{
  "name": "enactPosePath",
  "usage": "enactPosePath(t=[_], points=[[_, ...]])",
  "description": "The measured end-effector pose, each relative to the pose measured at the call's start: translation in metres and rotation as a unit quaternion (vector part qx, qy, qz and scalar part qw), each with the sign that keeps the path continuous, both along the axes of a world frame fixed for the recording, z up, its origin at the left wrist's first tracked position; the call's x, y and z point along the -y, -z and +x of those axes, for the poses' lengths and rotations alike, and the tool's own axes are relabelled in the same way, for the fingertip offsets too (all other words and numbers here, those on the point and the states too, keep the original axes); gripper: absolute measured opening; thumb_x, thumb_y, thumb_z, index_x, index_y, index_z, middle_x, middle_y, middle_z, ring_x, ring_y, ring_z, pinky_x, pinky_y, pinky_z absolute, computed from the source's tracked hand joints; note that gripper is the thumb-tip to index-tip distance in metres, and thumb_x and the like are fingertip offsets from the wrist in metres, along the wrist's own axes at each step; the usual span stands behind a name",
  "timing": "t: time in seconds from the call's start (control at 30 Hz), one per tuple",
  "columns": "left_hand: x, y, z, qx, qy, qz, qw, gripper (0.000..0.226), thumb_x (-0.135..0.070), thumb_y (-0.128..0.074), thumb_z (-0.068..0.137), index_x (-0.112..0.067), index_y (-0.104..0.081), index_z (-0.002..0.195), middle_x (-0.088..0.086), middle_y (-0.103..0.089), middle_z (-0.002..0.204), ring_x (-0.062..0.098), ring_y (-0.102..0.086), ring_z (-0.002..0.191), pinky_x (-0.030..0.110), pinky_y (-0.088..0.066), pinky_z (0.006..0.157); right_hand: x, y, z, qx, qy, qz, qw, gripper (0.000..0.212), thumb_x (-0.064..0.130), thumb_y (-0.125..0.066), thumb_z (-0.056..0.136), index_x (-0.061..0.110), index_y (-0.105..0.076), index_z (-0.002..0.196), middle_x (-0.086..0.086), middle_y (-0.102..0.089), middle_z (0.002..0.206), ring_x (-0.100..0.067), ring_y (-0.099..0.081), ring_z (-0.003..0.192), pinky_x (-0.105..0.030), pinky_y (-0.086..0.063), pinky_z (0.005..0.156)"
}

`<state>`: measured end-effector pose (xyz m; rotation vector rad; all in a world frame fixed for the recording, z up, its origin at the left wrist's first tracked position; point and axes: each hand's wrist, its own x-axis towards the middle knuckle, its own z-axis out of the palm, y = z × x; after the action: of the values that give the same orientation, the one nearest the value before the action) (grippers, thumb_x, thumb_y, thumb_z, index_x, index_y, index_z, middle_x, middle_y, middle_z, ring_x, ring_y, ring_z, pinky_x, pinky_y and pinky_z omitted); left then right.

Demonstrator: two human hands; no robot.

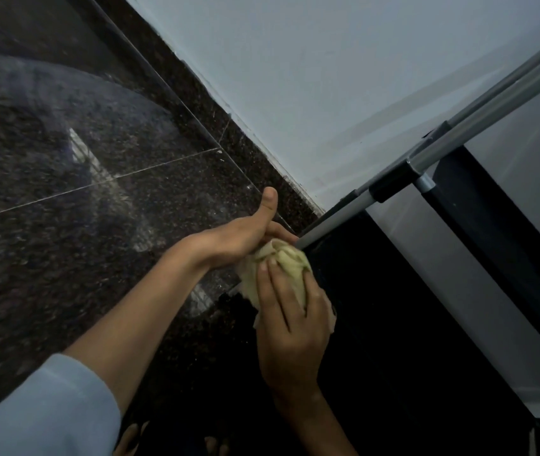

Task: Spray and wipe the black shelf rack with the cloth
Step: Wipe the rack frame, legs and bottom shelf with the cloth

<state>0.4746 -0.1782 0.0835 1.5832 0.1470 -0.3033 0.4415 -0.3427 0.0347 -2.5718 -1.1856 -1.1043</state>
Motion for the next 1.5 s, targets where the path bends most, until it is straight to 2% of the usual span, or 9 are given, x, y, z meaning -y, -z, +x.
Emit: enactPosePath(t=[0.23, 0.43, 0.63, 0.93, 1.03, 1.13, 1.3, 1.4, 1.5], points=[[-0.005, -0.006, 0.008, -0.025, 0.026, -0.007, 0.999, 0.099, -0.065, 0.015, 0.083, -0.018, -0.069, 0.107, -0.002, -0.066, 0.097, 0.002, -0.059, 0.090, 0.031, -0.022, 0.101, -0.010, 0.037, 0.016, 0.040, 0.026, -0.126, 0.991, 0.031, 0.008, -0.052, 0.093, 0.013, -0.069, 0.118, 0.000, -0.069, 0.115, -0.034, -0.064, 0.099, -0.042, -0.053, 0.086], [-0.005, 0.004, 0.006, 0.014, 0.021, -0.021, 0.999, 0.096, -0.059, 0.014, 0.088, -0.017, -0.070, 0.108, -0.016, -0.065, 0.086, -0.014, -0.053, 0.078, 0.032, -0.018, 0.106, 0.031, 0.088, 0.004, -0.173, 0.082, -0.175, 0.966, 0.050, 0.022, -0.037, 0.077, 0.019, -0.071, 0.114, 0.002, -0.069, 0.116, -0.023, -0.069, 0.098, -0.031, -0.056, 0.075], [0.005, 0.049, 0.006, 0.070, -0.141, -0.091, 0.983, 0.087, -0.046, 0.009, 0.096, -0.012, -0.071, 0.100, -0.003, -0.070, 0.103, -0.009, -0.059, 0.091, 0.008, -0.028, 0.080, 0.037, 0.049, -0.015, -0.036, -0.016, -0.002, 0.999, 0.029, 0.015, -0.055, 0.096, 0.017, -0.063, 0.123, -0.001, -0.068, 0.120, -0.033, -0.066, 0.099, -0.045, -0.053, 0.083], [-0.002, 0.083, 0.005, -0.016, -0.030, -0.057, 0.998, 0.098, -0.062, 0.011, 0.088, -0.009, -0.070, 0.108, 0.002, -0.068, 0.112, 0.010, -0.056, 0.112, 0.026, -0.028, 0.103, -0.003, 0.057, 0.027, 0.068, 0.058, -0.082, 0.993, 0.033, 0.018, -0.055, 0.096, 0.024, -0.061, 0.128, 0.009, -0.066, 0.123, -0.028, -0.052, 0.104, -0.045, -0.049, 0.086], [-0.004, 0.074, 0.006, -0.020, -0.017, -0.040, 0.999, 0.099, -0.057, 0.015, 0.089, -0.009, -0.071, 0.104, 0.001, -0.068, 0.107, 0.002, -0.057, 0.100, 0.015, -0.032, 0.084, -0.003, 0.083, 0.022, -0.021, 0.071, -0.180, 0.981, 0.036, 0.014, -0.050, 0.092, 0.021, -0.064, 0.124, 0.005, -0.065, 0.123, -0.031, -0.048, 0.108, -0.058, -0.045, 0.091], [-0.002, 0.075, 0.005, -0.013, -0.024, -0.033, 0.999, 0.098, -0.055, 0.015, 0.091, -0.007, -0.070, 0.107, 0.004, -0.065, 0.113, -0.001, -0.054, 0.098, 0.023, -0.028, 0.092, -0.003, 0.102, 0.018, -0.127, 0.081, -0.300, 0.942, 0.043, 0.023, -0.058, 0.079, 0.021, -0.066, 0.121, 0.005, -0.064, 0.124, -0.033, -0.041, 0.115, -0.069, -0.040, 0.091], [-0.004, 0.089, 0.001, -0.026, -0.008, -0.023, 0.999, 0.094, -0.073, 0.007, 0.074, -0.028, -0.072, 0.097, -0.001, -0.063, 0.120, 0.014, -0.049, 0.118, 0.039, -0.022, 0.109, -0.019, 0.096, 0.014, -0.264, 0.137, -0.377, 0.877, 0.052, 0.026, -0.079, 0.061, 0.024, -0.069, 0.111, 0.002, -0.067, 0.116, -0.031, -0.056, 0.110, -0.045, -0.050, 0.073], [-0.006, 0.098, 0.000, -0.030, 0.001, 0.010, 0.999, 0.089, -0.075, 0.006, 0.075, -0.036, -0.072, 0.093, -0.002, -0.062, 0.122, 0.015, -0.049, 0.120, 0.041, -0.022, 0.109, -0.018, 0.085, 0.009, -0.363, 0.210, -0.290, 0.861, 0.027, 0.026, -0.052, 0.086, 0.035, -0.059, 0.109, 0.004, -0.057, 0.117, -0.023, -0.054, 0.103, -0.037, -0.043, 0.069], [-0.006, 0.106, 0.000, -0.033, 0.013, 0.017, 0.999, 0.086, -0.074, 0.005, 0.074, -0.037, -0.070, 0.093, 0.000, -0.061, 0.126, 0.014, -0.048, 0.121, 0.039, -0.023, 0.109, -0.012, 0.068, -0.004, -0.357, 0.202, -0.179, 0.894, 0.048, 0.021, -0.063, 0.081, 0.033, -0.053, 0.127, 0.007, -0.053, 0.127, -0.027, -0.050, 0.107, -0.040, -0.049, 0.075]])
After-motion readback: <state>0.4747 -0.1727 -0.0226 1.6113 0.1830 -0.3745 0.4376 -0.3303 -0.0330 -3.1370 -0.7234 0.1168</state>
